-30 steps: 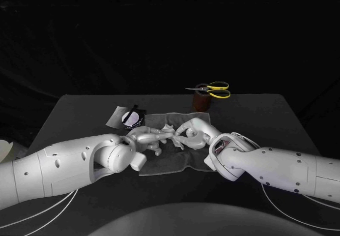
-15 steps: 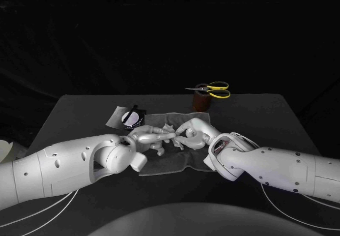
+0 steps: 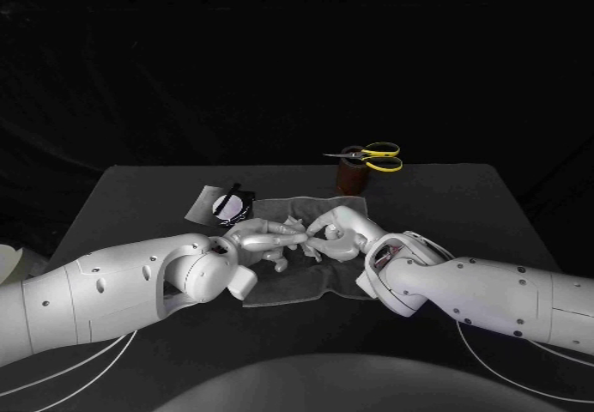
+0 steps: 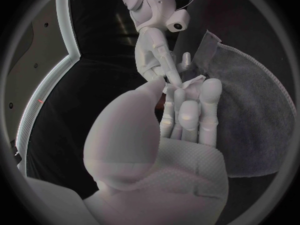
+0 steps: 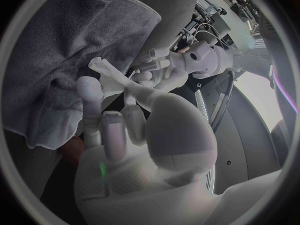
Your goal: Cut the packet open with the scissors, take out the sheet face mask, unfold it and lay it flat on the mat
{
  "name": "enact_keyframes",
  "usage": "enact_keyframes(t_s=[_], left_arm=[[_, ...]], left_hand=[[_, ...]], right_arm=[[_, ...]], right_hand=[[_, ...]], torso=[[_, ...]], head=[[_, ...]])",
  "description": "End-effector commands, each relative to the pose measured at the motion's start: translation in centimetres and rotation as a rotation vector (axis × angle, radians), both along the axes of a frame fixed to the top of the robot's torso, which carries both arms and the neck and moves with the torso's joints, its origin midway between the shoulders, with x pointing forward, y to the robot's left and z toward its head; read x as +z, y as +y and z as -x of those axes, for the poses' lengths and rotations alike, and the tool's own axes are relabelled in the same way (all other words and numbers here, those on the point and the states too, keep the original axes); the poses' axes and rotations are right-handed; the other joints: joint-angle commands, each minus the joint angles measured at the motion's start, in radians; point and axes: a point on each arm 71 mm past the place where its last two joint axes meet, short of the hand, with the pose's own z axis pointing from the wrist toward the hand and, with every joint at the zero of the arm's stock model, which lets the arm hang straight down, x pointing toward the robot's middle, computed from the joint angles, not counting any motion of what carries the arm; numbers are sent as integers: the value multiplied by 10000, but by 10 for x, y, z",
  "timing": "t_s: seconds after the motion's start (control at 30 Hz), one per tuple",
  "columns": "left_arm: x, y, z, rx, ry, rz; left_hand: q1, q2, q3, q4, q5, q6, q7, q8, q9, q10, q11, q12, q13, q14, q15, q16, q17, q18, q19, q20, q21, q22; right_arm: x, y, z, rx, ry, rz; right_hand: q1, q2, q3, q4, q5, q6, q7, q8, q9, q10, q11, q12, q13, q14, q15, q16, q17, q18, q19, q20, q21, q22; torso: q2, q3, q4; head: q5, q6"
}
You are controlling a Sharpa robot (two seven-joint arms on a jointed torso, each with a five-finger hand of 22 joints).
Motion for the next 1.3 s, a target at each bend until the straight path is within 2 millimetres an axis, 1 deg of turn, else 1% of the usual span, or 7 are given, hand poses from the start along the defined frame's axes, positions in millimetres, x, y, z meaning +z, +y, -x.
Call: enact_keyframes(t_s=[0.03,0.27,0.47,0.57,0.87,1.03,1.3], left_arm=[[0,1,-1,49,-162,-257],[-1,5,-2,222,-236,-556],[-1,6,-3,221,-317,-751],[-1,6,-3,185,-361,-850],[0,2,-1,-77,-444,-732],[1,-2,0,-268,-507,-586],[1,-2,0,-313,-536,-585]], left_hand=[[78,-44,-27,-65,-42,1,35,-69,-28,11,27,65,10,63,23,67,15,81,64,-1,36,6],[33,-142,-144,-68,-43,-191,123,-165,-92,-40,68,151,50,74,51,81,13,82,61,12,23,0],[-14,-204,-231,-58,-43,-237,152,-174,-106,-81,90,196,71,77,69,85,12,83,57,24,12,-5],[-83,-274,-343,-38,-44,-261,173,-163,-111,-119,109,251,97,85,86,91,17,88,46,39,-12,-21],[-197,-398,-569,-1,-46,-307,193,-130,-114,-191,127,346,138,93,107,103,23,88,52,63,-15,-15],[-221,-483,-725,-12,-47,-406,219,-140,-128,-279,146,382,156,52,125,102,-17,88,36,80,-31,-18],[-190,-483,-810,-33,-47,-508,249,-163,-144,-350,170,411,169,34,143,107,-21,86,29,94,-32,-10]], right_arm=[[2,0,0,-35,-244,-108],[3,-1,0,-49,-250,-116],[2,0,0,-33,-227,-104],[2,0,0,-25,-208,-90],[0,2,-1,87,-5,54],[-1,5,0,168,38,54],[0,6,0,194,28,28]], right_hand=[[50,47,65,18,38,91,-38,128,149,342,-58,50,1097,941,-196,53,2043,167,74,24,57,647],[50,48,72,14,38,95,-41,132,151,345,-61,53,1100,948,-197,62,2061,164,82,22,78,651],[50,48,72,14,38,95,-41,132,151,345,-61,53,1100,948,-197,62,2061,164,82,22,78,651],[49,47,79,9,38,100,-44,135,153,355,-63,80,1116,952,-200,66,2070,160,93,20,109,658],[49,47,79,9,38,100,-44,135,153,355,-63,80,1116,952,-200,66,2070,160,93,20,109,658],[46,33,83,-2,38,103,-47,140,156,360,-67,88,1121,954,-203,68,2074,162,95,16,100,657],[46,33,83,-2,38,103,-47,140,156,360,-67,88,1121,954,-203,68,2074,162,95,16,100,657]], torso=[[1,-1,5],[0,-8,6],[-1,-12,8],[-4,-14,8],[1,-8,0],[1,-7,1],[-4,-3,0]], head=[[0,0],[-3,0],[0,0],[-1,0],[17,0],[0,0],[6,0]])
